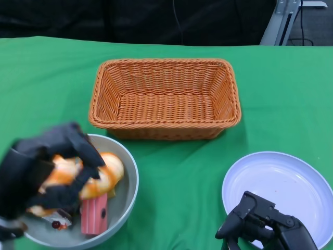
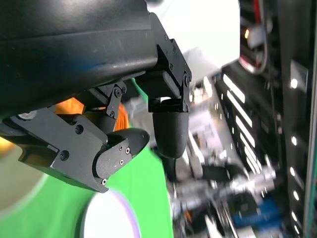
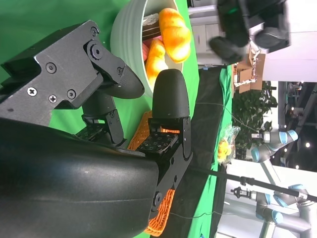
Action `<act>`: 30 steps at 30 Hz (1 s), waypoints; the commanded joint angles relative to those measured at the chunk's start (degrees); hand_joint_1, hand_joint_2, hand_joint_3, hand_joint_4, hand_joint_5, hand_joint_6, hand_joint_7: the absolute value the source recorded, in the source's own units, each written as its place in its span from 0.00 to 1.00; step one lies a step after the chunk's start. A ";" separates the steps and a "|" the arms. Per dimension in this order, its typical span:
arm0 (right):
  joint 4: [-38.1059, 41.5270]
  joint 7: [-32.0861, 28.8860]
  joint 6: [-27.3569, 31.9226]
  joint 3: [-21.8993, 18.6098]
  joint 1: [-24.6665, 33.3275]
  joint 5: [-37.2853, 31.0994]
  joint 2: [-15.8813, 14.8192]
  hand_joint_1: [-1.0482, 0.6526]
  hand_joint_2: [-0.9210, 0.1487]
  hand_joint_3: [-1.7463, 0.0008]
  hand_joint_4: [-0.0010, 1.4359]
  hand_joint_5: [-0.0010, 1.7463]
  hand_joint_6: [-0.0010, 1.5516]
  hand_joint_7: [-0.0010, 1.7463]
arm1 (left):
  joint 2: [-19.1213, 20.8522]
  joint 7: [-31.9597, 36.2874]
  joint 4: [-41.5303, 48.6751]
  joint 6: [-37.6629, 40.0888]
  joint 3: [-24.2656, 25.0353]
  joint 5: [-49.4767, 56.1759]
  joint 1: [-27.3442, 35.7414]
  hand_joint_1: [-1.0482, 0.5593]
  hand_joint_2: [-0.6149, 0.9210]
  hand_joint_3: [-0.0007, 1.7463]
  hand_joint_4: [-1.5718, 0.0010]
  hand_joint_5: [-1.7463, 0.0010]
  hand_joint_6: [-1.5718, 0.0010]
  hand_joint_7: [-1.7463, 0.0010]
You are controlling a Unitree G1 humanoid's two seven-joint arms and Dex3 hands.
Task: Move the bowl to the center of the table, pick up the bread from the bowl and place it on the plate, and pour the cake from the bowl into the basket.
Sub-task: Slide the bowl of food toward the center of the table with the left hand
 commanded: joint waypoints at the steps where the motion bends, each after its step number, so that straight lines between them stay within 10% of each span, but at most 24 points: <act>1: 0.16 -0.28 0.25 0.15 -0.14 0.53 0.30 0.57 0.39 0.31 0.46 0.94 0.41 0.83 | 2.09 3.65 5.82 -0.20 4.32 1.75 -3.49 0.45 0.97 0.21 0.52 0.32 0.46 0.63; 12: 1.07 -0.97 -0.76 0.32 -0.69 -0.47 1.02 0.57 0.41 0.30 0.47 0.94 0.42 0.83 | 8.06 19.07 21.07 9.33 12.07 11.14 -9.91 0.35 1.00 0.15 0.53 0.90 0.49 0.99; 30: 1.84 -1.36 -0.44 1.13 -1.65 -0.21 1.55 0.58 0.42 0.28 0.47 0.94 0.42 0.81 | 18.07 11.78 19.25 51.15 1.78 20.50 -13.07 0.28 1.00 0.35 1.00 1.00 1.00 1.00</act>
